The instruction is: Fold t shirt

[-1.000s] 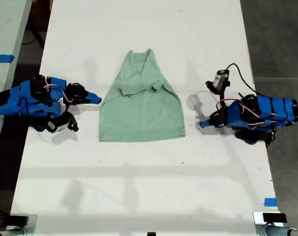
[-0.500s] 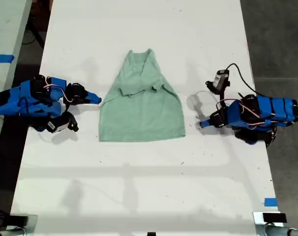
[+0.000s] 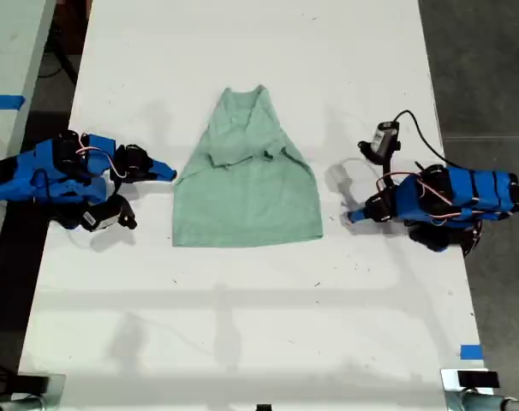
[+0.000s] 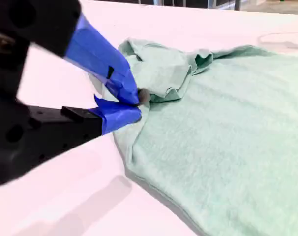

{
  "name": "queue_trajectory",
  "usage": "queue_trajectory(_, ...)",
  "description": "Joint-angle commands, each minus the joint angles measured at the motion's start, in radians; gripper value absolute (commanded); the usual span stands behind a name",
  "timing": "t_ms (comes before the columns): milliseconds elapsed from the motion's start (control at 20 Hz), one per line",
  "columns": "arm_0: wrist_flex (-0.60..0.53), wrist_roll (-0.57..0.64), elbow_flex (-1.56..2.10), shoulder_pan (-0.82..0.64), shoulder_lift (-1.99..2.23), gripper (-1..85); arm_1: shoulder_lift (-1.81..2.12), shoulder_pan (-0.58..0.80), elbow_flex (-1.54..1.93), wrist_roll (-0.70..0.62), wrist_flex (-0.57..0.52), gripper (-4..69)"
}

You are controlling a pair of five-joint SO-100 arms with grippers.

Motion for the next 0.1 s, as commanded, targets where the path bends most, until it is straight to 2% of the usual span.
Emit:
queue_trajectory(0, -0.015, -0.006, 0.04, 0.014, 0.009, -0.2, 0.012, -0.008, 0.051, 0.014, -0.023, 1.2)
queue_trajectory(50, -0.015, -0.006, 0.04, 0.014, 0.009, -0.2, 0.012, -0.008, 0.051, 0.014, -0.023, 1.2)
